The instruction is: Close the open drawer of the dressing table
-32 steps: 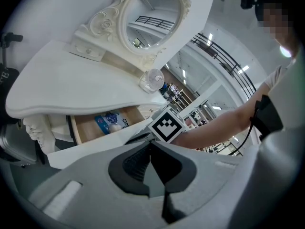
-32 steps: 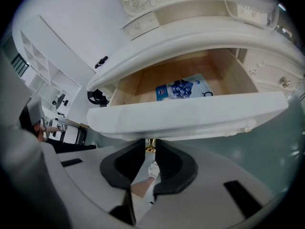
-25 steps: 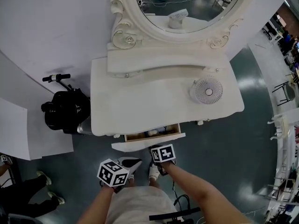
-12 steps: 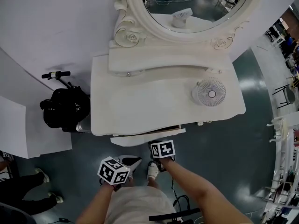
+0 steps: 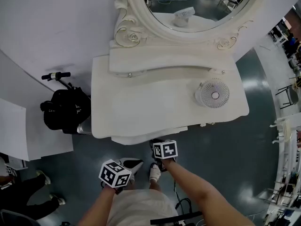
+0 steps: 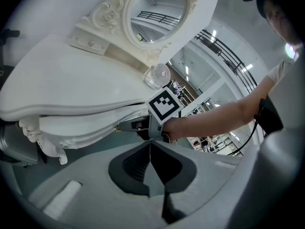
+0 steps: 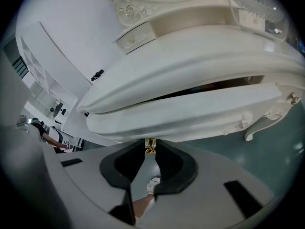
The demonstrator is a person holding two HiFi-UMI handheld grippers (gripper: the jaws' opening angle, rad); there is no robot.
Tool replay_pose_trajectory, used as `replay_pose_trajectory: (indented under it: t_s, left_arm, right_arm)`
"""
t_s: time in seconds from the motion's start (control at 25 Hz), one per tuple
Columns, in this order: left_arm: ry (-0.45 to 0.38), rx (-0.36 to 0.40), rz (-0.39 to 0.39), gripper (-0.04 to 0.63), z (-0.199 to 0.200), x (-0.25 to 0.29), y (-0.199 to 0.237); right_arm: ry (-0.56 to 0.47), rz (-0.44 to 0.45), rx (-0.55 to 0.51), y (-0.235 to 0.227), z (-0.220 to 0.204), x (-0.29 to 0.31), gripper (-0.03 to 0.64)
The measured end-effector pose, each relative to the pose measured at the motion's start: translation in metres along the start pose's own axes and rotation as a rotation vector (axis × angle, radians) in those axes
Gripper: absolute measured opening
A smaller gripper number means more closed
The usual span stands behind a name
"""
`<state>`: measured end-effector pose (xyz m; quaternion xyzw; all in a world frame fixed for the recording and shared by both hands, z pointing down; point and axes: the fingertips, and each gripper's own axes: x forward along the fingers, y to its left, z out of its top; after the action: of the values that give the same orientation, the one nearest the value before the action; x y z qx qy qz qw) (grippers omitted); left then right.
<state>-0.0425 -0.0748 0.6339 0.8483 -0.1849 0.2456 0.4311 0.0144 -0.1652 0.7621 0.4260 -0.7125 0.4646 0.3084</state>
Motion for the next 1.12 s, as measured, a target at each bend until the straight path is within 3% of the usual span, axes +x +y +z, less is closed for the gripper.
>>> replay_pose_trajectory:
  t_s: [0.36,1.12]
  left_arm:
    - [0.0,-0.006,0.001,0.011,0.003,0.007,0.008]
    - [-0.015,-0.017,0.012,0.011,0.015,0.014,0.023]
  right_arm:
    - [-0.091,0.014,0.019,-0.005,0.016,0.008,0.075]
    - [-0.125,0.004,0.039,-0.007,0.038,0.016,0.075]
